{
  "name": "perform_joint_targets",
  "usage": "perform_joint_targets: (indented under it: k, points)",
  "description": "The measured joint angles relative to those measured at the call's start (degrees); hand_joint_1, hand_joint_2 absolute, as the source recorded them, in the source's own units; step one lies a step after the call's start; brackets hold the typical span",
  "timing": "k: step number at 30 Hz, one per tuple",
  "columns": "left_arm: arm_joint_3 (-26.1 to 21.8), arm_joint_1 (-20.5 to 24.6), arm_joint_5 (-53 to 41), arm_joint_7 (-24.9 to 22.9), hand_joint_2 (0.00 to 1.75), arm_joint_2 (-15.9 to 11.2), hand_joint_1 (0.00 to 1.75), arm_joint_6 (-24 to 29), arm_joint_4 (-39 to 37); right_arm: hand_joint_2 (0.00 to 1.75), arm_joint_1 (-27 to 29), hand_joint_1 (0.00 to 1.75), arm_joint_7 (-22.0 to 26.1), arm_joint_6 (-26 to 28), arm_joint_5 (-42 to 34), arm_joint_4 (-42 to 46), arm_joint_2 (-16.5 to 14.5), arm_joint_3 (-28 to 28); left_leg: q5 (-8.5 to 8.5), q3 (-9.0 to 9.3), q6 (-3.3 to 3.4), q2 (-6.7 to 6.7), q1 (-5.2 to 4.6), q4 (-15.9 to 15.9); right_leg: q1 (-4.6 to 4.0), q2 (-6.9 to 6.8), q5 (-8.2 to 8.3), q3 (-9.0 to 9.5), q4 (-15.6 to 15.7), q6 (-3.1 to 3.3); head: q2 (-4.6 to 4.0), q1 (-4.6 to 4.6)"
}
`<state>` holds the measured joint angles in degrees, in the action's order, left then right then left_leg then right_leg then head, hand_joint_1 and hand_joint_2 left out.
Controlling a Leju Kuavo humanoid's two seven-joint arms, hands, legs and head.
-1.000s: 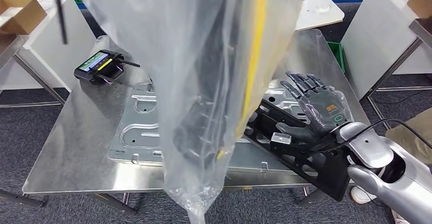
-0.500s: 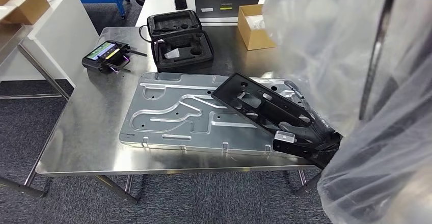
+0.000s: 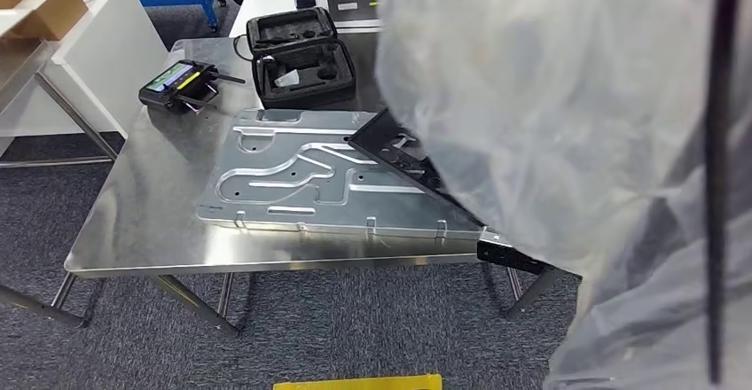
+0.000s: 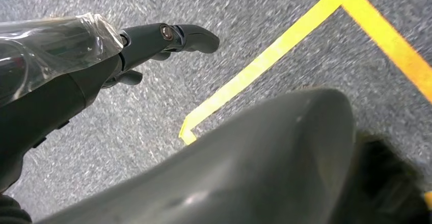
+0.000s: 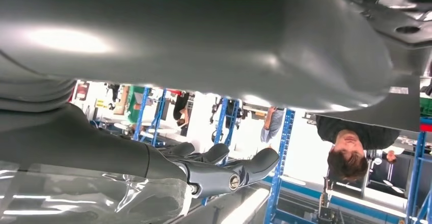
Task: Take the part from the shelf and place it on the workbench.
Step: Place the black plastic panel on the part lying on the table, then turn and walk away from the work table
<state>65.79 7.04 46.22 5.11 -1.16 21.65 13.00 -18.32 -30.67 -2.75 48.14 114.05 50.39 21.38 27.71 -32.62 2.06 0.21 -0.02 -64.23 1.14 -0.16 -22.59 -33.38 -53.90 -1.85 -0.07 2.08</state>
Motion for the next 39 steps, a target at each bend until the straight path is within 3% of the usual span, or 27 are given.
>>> perform_joint_targets:
  k: [1, 3, 5, 6, 8, 10, 11, 12, 13, 14, 16, 18, 20, 22, 23, 25, 26, 27, 28, 29, 31, 33, 34, 36, 37, 39]
  points:
    - [0.00, 0.09, 0.01, 0.00, 0.00, -0.01, 0.00, 0.00, 0.00, 0.00, -0.02, 0.00, 0.00, 0.00, 0.13, 0.00, 0.01, -0.06, -0.42, 3.29, 0.34, -0.08, -0.12, 5.07, -0.08, 0.02, 0.44, -0.42, -0.02, -0.22, 0.00, 0.01]
    - [0.00, 0.27, 0.01, 0.00, 0.00, 0.01, 0.00, 0.01, 0.00, 0.00, -0.08, 0.00, 0.02, 0.00, 0.30, 0.00, 0.03, -0.18, -0.36, 6.69, 0.82, -0.22, -0.48, 10.84, -0.04, -0.03, 1.41, -0.75, 0.20, -0.81, 0.00, 0.02]
    - [0.00, 0.39, 0.03, -0.02, 0.00, 0.03, 0.00, 0.01, 0.00, 0.00, -0.03, 0.00, 0.04, 0.00, 0.34, 0.00, 0.07, -0.25, -1.01, 6.36, 1.29, -0.22, -0.72, 11.69, 0.14, -0.04, 2.33, -1.03, 0.51, -1.53, 0.00, 0.00]
    - [0.00, 0.43, 0.05, -0.03, 0.00, 0.03, 0.00, 0.01, 0.00, 0.00, 0.07, 0.00, 0.04, 0.01, 0.30, 0.00, 0.10, -0.28, -1.53, 6.03, 1.66, -0.18, -0.68, 11.96, 0.25, 0.01, 1.96, -1.44, 0.22, -1.81, 0.00, -0.04]
    - [0.00, 0.47, 0.09, -0.08, 0.00, 0.02, 0.00, 0.05, 0.00, 0.00, 0.29, 0.00, -0.04, 0.10, 0.06, -0.01, 0.19, -0.39, -2.91, 4.92, 2.51, -0.03, -0.51, 12.34, 0.28, 0.12, -1.96, -3.15, -3.54, -2.13, 0.00, 0.04]
    - [0.00, 0.51, 0.08, -0.12, 0.00, 0.00, 0.00, 0.09, 0.00, 0.00, 0.54, 0.00, -0.15, 0.23, -0.23, -0.02, 0.25, -0.47, -4.04, 3.62, 2.97, 0.07, -0.64, 12.29, 0.27, 0.14, -7.70, -5.51, -11.32, -2.30, 0.00, 0.10]
    - [0.00, 0.49, 0.07, -0.14, 0.00, 0.03, 0.00, 0.10, 0.00, 0.00, 0.73, 0.00, -0.18, 0.29, -0.39, -0.02, 0.27, -0.49, -4.55, 2.98, 3.04, 0.10, -0.72, 12.27, 0.26, 0.14, -9.37, -6.33, -15.11, -2.39, 0.00, 0.10]
    - [0.00, 0.48, 0.04, -0.16, 0.00, 0.05, 0.00, 0.10, 0.00, 0.00, 0.95, 0.00, -0.19, 0.36, -0.56, -0.02, 0.30, -0.50, -5.07, 2.28, 3.05, 0.14, -0.77, 12.21, 0.24, 0.14, -9.70, -6.45, -17.55, -2.45, 0.00, 0.09]
    - [0.00, 0.47, 0.03, -0.19, 0.00, 0.08, 0.00, 0.10, 0.00, 0.00, 1.15, 0.00, -0.20, 0.44, -0.72, -0.02, 0.32, -0.52, -5.57, 1.56, 2.99, 0.16, -0.79, 12.11, 0.24, 0.14, -8.84, -5.62, -17.95, -2.48, 0.00, 0.09]
    - [0.00, 0.46, 0.01, -0.21, 0.00, 0.10, 0.00, 0.10, 0.00, 0.00, 1.32, 0.00, -0.23, 0.53, -0.89, -0.02, 0.33, -0.57, -6.05, 0.82, 2.87, 0.18, -0.76, 11.94, 0.26, 0.13, -7.32, -3.76, -16.36, -2.50, 0.00, 0.09]
    - [0.00, 0.48, 0.01, -0.24, 0.00, 0.11, 0.00, 0.10, 0.00, 0.00, 1.46, 0.00, -0.27, 0.72, -1.02, -0.02, 0.41, -0.85, -6.71, -0.44, 2.49, 0.18, -0.82, 11.24, 0.19, 0.09, -5.05, 2.54, -7.80, -2.44, 0.00, 0.09]
    - [0.00, 0.52, -0.01, -0.24, 0.00, 0.12, 0.00, 0.10, 0.00, 0.00, 1.52, 0.00, -0.28, 0.92, -1.14, -0.02, 0.56, -1.36, -7.31, -1.33, 1.95, 0.15, -1.01, 10.50, -0.04, 0.09, -5.41, 7.14, -0.61, -2.04, 0.00, 0.05]
    - [0.00, 0.48, -0.02, -0.25, 0.00, 0.11, 0.00, 0.10, 0.00, 0.00, 1.80, 0.00, -0.31, 1.14, -1.34, -0.03, 0.63, -1.73, -8.02, -1.94, 1.33, 0.14, -1.08, 10.22, -0.16, 0.07, -5.71, 7.53, 0.89, -1.26, 0.00, 0.01]
    - [0.00, 0.38, -0.02, -0.30, 0.00, 0.09, 0.00, 0.13, 0.00, 0.00, 2.35, 0.00, -0.37, 1.45, -1.71, -0.04, 0.65, -1.91, -6.82, -2.85, 0.59, 0.08, -0.88, 8.93, 0.03, 0.00, -4.94, 6.64, 0.74, -0.37, 0.00, -0.01]
    - [0.00, 0.35, -0.02, -0.32, 0.00, 0.11, 0.00, 0.15, 0.00, 0.00, 2.80, 0.00, -0.43, 1.73, -1.96, -0.04, 0.68, -2.08, -4.75, -3.72, 0.16, 0.05, -0.72, 6.76, 0.18, 0.03, -4.44, 6.12, 0.78, 0.07, 0.00, -0.03]
    - [0.00, 0.32, -0.03, -0.35, 0.00, 0.19, 0.00, 0.18, 0.00, 0.00, 4.03, 0.00, -0.61, 2.52, -2.63, -0.04, 0.80, -2.79, 0.90, -6.04, -0.67, 0.04, -0.25, -0.82, 0.16, 0.08, -3.46, 5.00, 0.75, 0.53, 0.00, -0.05]
    - [0.00, 0.30, -0.03, -0.37, 0.00, 0.21, 0.00, 0.20, 0.00, 0.00, 4.85, 0.00, -0.70, 3.09, -2.95, -0.04, 0.85, -3.29, 2.91, -7.01, -0.94, 0.05, -0.04, -4.84, 0.12, 0.08, -2.99, 4.42, 0.73, 0.60, 0.00, -0.04]
    - [0.00, 0.27, -0.02, -0.38, 0.00, 0.22, 0.00, 0.23, 0.00, 0.00, 5.85, 0.00, -0.77, 3.75, -3.28, -0.04, 0.89, -3.85, 3.66, -7.30, -1.11, 0.05, 0.13, -7.49, 0.07, 0.06, -2.54, 3.85, 0.70, 0.58, 0.00, -0.04]
    - [0.00, 0.25, 0.02, -0.39, 0.00, 0.22, 0.00, 0.27, 0.00, 0.00, 7.01, 0.00, -0.79, 4.52, -3.53, -0.04, 0.93, -4.41, 3.16, -6.63, -1.15, 0.04, 0.22, -8.12, 0.02, 0.09, -2.11, 3.31, 0.68, 0.52, 0.00, -0.04]
    - [0.00, 0.24, 0.06, -0.39, 0.00, 0.23, 0.00, 0.33, 0.00, 0.00, 8.34, 0.00, -0.75, 5.35, -3.64, -0.04, 0.97, -5.04, 1.79, -4.85, -1.05, 0.03, 0.26, -6.35, -0.03, 0.14, -1.72, 2.82, 0.66, 0.41, 0.00, -0.04]
    - [0.00, 0.24, 0.16, -0.39, 0.00, 0.25, 0.00, 0.45, 0.00, 0.00, 10.98, 0.00, -0.57, 6.89, -3.64, -0.04, 1.06, -6.38, -0.75, 1.20, -0.39, -0.15, 0.10, 2.31, -0.18, 0.22, -1.00, 2.05, 0.63, 0.09, 0.00, -0.04]
    - [0.00, 0.24, 0.22, -0.39, 0.00, 0.27, 0.00, 0.51, 0.00, 0.00, 12.93, 0.00, -0.38, 7.95, -3.44, -0.05, 1.10, -7.67, -1.27, 5.82, 0.41, -0.43, -0.22, 9.90, -0.30, 0.25, -0.30, 1.59, 0.65, -0.42, 0.00, 0.01]
    - [0.00, 0.23, 0.28, -0.39, 0.00, 0.28, 0.00, 0.53, 0.00, 0.00, 13.80, 0.00, -0.34, 8.34, -3.39, -0.07, 1.10, -8.29, -1.09, 6.60, 0.70, -0.52, -0.39, 11.44, -0.29, 0.25, 0.07, 1.42, 0.69, -0.75, 0.00, 0.02]
    - [0.00, 0.03, 0.46, -0.40, 0.00, 0.39, 0.00, 0.55, 0.00, 0.00, 16.14, 0.00, -0.21, 9.38, -3.61, -0.21, 1.07, -9.58, -1.84, 6.09, 1.40, -0.47, -0.41, 12.00, -0.17, 0.26, 0.52, 1.04, 0.71, -1.45, 0.00, 0.02]
    - [0.00, -0.06, 0.55, -0.42, 0.00, 0.45, 0.00, 0.56, 0.00, 0.00, 17.60, 0.00, 0.02, 10.18, -3.88, -0.48, 0.99, -10.28, -2.38, 5.68, 1.83, -0.42, -0.34, 12.22, -0.11, 0.26, -0.25, 0.56, 0.12, -1.71, 0.00, 0.05]
    - [0.00, -0.21, 0.71, -0.52, 0.00, 0.55, 0.00, 0.60, 0.00, 0.00, 20.60, 0.00, 1.03, 12.50, -4.77, -1.54, 0.61, -11.65, -3.61, 4.63, 2.63, -0.27, -0.24, 12.56, 0.08, 0.27, -4.56, -1.35, -4.38, -2.05, 0.00, 0.14]
